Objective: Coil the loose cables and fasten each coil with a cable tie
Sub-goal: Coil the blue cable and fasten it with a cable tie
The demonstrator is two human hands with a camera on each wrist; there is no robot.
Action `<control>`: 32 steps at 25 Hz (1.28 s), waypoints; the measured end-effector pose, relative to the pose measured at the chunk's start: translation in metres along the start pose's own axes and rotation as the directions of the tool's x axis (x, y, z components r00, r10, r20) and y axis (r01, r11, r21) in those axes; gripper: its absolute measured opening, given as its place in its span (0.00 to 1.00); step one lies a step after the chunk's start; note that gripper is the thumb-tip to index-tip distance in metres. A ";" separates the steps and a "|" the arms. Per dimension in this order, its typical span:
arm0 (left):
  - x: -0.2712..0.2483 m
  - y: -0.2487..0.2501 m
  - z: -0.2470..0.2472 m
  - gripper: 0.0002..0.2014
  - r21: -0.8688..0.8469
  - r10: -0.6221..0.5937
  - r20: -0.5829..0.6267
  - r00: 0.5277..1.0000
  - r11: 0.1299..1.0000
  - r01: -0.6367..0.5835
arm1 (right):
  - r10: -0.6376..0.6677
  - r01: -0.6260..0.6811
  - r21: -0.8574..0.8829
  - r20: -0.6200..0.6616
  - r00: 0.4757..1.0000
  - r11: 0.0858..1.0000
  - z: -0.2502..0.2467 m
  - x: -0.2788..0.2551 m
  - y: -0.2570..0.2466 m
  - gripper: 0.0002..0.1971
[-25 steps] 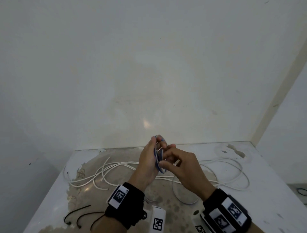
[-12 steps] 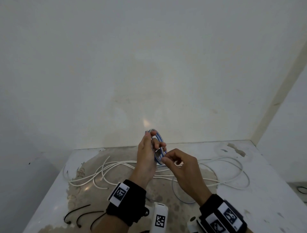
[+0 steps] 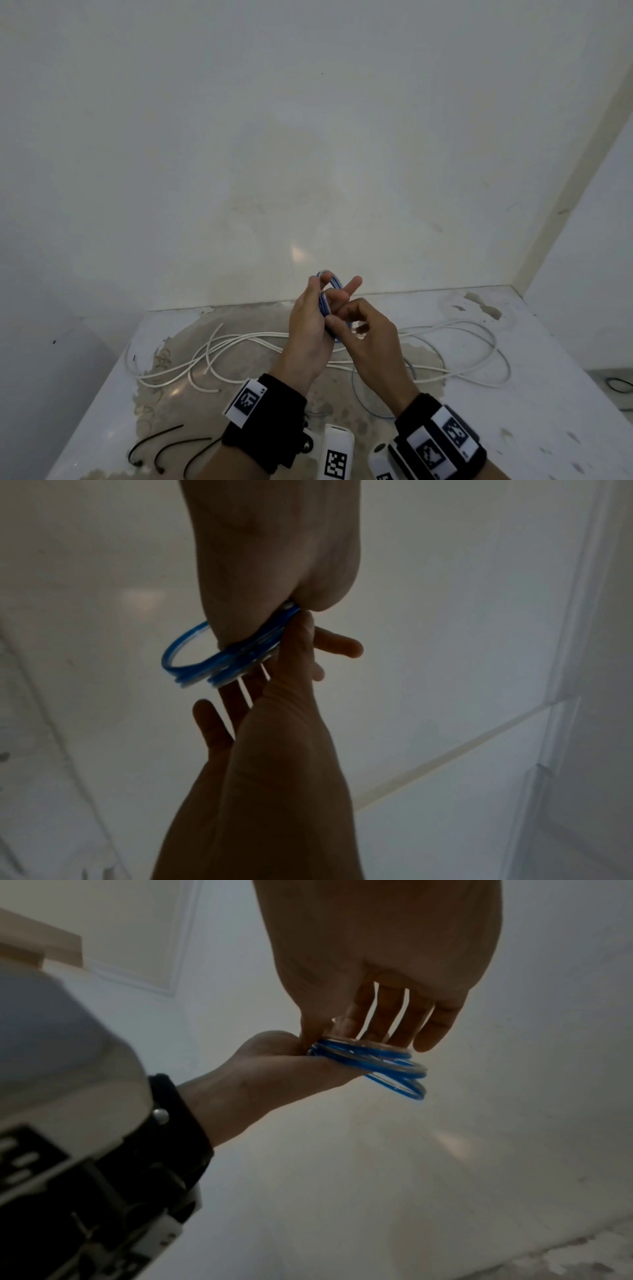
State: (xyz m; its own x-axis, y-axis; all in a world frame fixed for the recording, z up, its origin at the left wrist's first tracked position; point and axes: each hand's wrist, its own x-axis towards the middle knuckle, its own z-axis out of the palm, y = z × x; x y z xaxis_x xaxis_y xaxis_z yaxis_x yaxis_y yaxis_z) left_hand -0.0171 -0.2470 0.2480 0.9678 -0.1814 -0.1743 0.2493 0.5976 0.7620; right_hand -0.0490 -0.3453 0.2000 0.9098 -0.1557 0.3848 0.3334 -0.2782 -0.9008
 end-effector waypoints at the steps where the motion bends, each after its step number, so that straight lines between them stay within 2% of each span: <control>1: 0.001 -0.001 -0.002 0.17 0.053 -0.006 0.015 1.000 0.999 0.006 | 0.008 -0.008 0.010 0.027 1.000 1.000 0.000 -0.001 0.000 0.03; 4: 0.004 -0.011 -0.013 0.22 0.317 0.003 0.003 1.000 0.948 -0.003 | 0.030 -0.034 0.056 0.068 0.997 0.998 0.000 -0.006 0.002 0.06; 5: 0.005 -0.015 -0.016 0.23 0.397 0.018 -0.008 1.000 0.918 -0.014 | 0.029 -0.032 0.047 0.064 0.998 0.998 0.000 -0.007 0.003 0.10; 7: 0.003 -0.019 -0.017 0.25 0.469 0.030 -0.027 0.999 0.883 -0.014 | 0.054 -0.058 0.050 0.077 0.996 0.997 0.002 -0.010 0.005 0.13; 9: 0.002 -0.012 -0.019 0.23 0.424 0.037 -0.025 0.999 0.906 -0.023 | 0.050 -0.062 0.074 0.150 0.987 0.995 -0.004 -0.013 0.003 0.06; 10: 0.002 -0.004 -0.022 0.22 0.366 0.025 -0.013 1.000 0.931 -0.019 | 0.025 -0.037 0.077 0.147 0.989 0.996 -0.010 -0.014 0.000 0.04; 12: 0.003 0.013 -0.029 0.22 0.222 -0.078 0.056 0.995 0.973 0.063 | -0.014 0.014 0.027 0.001 1.000 1.000 -0.027 -0.007 -0.001 0.05; 13: 0.003 0.020 -0.031 0.22 0.164 -0.150 0.103 0.983 0.978 0.132 | 0.000 0.000 -0.005 -0.067 0.998 1.000 -0.035 -0.001 -0.002 0.08; 14: 0.002 0.023 -0.032 0.22 0.121 -0.202 0.139 0.969 0.975 0.186 | 0.056 -0.058 -0.022 -0.058 0.997 0.998 -0.040 0.006 -0.004 0.12; 15: 0.000 0.024 -0.032 0.21 0.092 -0.229 0.161 0.960 0.972 0.216 | 0.143 -0.143 0.004 0.024 0.989 0.990 -0.041 0.012 -0.007 0.16; 16: -0.001 0.023 -0.030 0.21 0.077 -0.237 0.169 0.957 0.971 0.227 | 0.213 -0.221 0.055 0.122 0.969 0.974 -0.038 0.015 -0.007 0.15; 18: -0.002 0.016 -0.027 0.21 0.106 -0.208 0.122 0.970 0.975 0.196 | 0.286 -0.329 0.236 0.199 0.937 0.914 -0.030 0.017 -0.006 0.09; 20: -0.003 0.008 -0.028 0.22 0.219 -0.142 0.036 0.989 0.967 0.131 | 0.334 -0.363 0.442 0.144 0.931 0.820 -0.026 0.016 -0.004 0.09; 22: -0.006 0.002 -0.029 0.21 0.293 -0.091 -0.034 0.995 0.951 0.097 | 0.381 -0.356 0.571 0.080 0.921 0.740 -0.025 0.017 -0.003 0.12; 26: -0.009 -0.002 -0.026 0.20 0.219 -0.048 -0.115 0.992 0.973 0.073 | 0.414 -0.379 0.640 0.103 0.904 0.668 -0.018 0.010 -0.008 0.17; 28: -0.009 -0.001 -0.023 0.19 0.252 -0.027 -0.155 0.988 0.966 0.066 | 0.433 -0.415 0.655 0.146 0.889 0.631 -0.018 0.004 -0.010 0.17; 30: -0.012 0.000 -0.024 0.18 0.304 -0.046 -0.186 0.981 0.947 0.102 | 0.427 -0.456 0.615 0.206 0.880 0.643 -0.018 -0.003 -0.010 0.18; 32: -0.017 -0.002 -0.027 0.15 0.322 -0.095 -0.204 0.974 0.934 0.158 | 0.394 -0.462 0.522 0.243 0.887 0.717 -0.021 -0.009 -0.009 0.17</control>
State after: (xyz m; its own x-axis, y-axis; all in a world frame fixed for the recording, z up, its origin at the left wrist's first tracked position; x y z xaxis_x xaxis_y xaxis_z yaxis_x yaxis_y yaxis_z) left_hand -0.0335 -0.2244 0.2326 0.9264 -0.0741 -0.3691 0.3746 0.2782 0.8845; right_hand -0.0658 -0.3608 0.2089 0.9979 -0.0176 -0.0624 -0.0517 0.3669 -0.9288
